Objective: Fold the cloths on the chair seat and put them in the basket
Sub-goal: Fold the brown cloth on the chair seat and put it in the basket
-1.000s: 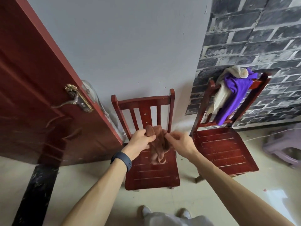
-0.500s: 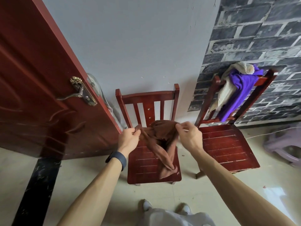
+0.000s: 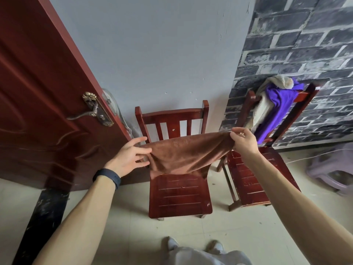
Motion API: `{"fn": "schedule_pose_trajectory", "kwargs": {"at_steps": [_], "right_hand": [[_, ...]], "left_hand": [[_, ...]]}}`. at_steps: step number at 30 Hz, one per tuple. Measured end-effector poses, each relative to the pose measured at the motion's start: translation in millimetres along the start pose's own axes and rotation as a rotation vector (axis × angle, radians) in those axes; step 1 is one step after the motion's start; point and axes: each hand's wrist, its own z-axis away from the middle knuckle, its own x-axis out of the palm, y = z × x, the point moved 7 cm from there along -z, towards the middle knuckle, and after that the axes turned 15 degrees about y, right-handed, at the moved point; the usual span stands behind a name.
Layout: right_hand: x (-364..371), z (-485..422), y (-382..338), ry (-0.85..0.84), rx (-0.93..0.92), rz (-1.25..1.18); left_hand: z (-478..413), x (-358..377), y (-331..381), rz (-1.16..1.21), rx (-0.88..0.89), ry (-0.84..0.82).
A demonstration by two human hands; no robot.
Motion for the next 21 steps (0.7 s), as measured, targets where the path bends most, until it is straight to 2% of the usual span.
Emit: {"fn": "schedule_pose_trajectory", "kwargs": {"at_steps": [5, 7, 10, 14, 16, 19, 21], "right_hand": [[-0.3, 3.4, -5.7, -0.038, -0.134, 0.104], [-2.0, 1.4, -5.9, -0.030, -0.197, 0.190], [-1.6, 0.4, -2.8, -0.039, -0.269, 0.331], [-5.6, -1.7, 7.4, -0.004, -0.246, 0.352], [-6.3, -1.3, 11.0, 0.015, -0.238, 0.338], [-2.7, -0.4, 11.9, 0.016, -0.243, 0.344], [1.9, -0.2, 14.2, -0.022, -0.238, 0.383]], "left_hand": [[-5.6, -4.8, 13.4, -0.663, 0.297, 0.095], [-12.5, -11.9, 11.1, -0.779, 0.336, 0.110], [-17.4, -21.3, 7.0, -0.684, 0.344, 0.163], [-17.1, -29.6, -2.4, -0.231, 0.201, 0.225], [-16.1, -30.1, -5.3, -0.093, 0.166, 0.199], [-17.0, -30.1, -7.4, -0.057, 0.174, 0.175], [-20.7, -34.1, -6.0, -0.164, 0.250, 0.216]]}}
